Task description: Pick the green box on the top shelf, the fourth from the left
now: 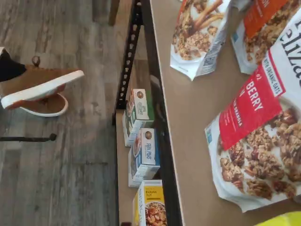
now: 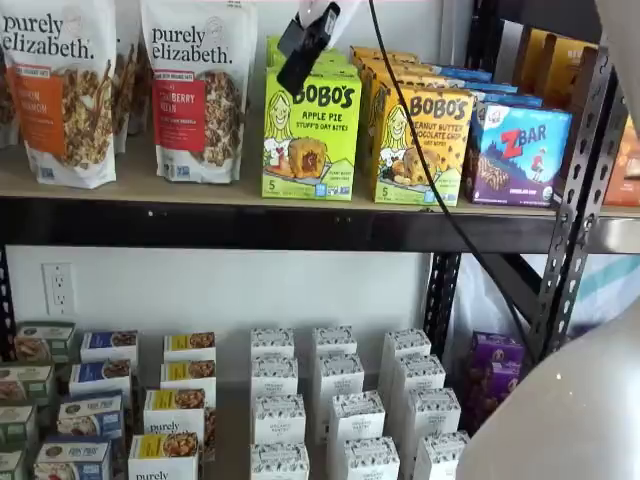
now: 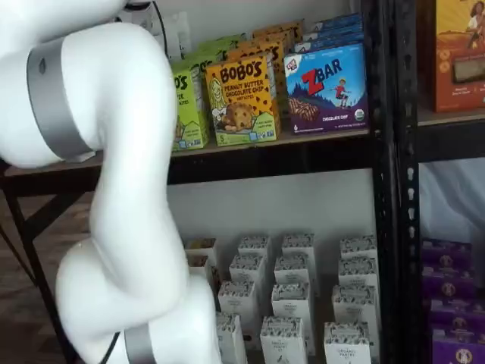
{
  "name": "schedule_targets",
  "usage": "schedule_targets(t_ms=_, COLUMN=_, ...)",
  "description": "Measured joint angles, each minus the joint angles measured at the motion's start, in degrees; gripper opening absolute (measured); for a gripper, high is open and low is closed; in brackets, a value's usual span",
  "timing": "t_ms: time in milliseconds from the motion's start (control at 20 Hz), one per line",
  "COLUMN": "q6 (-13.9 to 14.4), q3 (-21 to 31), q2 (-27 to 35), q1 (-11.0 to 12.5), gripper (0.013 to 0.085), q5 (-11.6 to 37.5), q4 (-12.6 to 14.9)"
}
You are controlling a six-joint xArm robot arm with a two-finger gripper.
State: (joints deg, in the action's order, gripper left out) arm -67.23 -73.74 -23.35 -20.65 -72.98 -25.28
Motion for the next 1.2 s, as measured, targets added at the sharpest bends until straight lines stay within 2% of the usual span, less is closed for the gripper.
schedule_targets(t_ms=300, q6=-0.42, q3=-2.42, q2=2.61, q1=0.39, gripper=0.0850, q5=0.01, q4=0.20)
schedule_targets(t_ms=800, q6=-0.97, q3=-3.82, q2=4.71, q1=0.90, gripper=0.0850, q5=2.31, q4=0.90)
schedule_targets(t_ms=1200, q6=-1.65, q3=-5.15, q2=6.40, q1=1.51, gripper=0.0850, q5=2.37, q4=1.55)
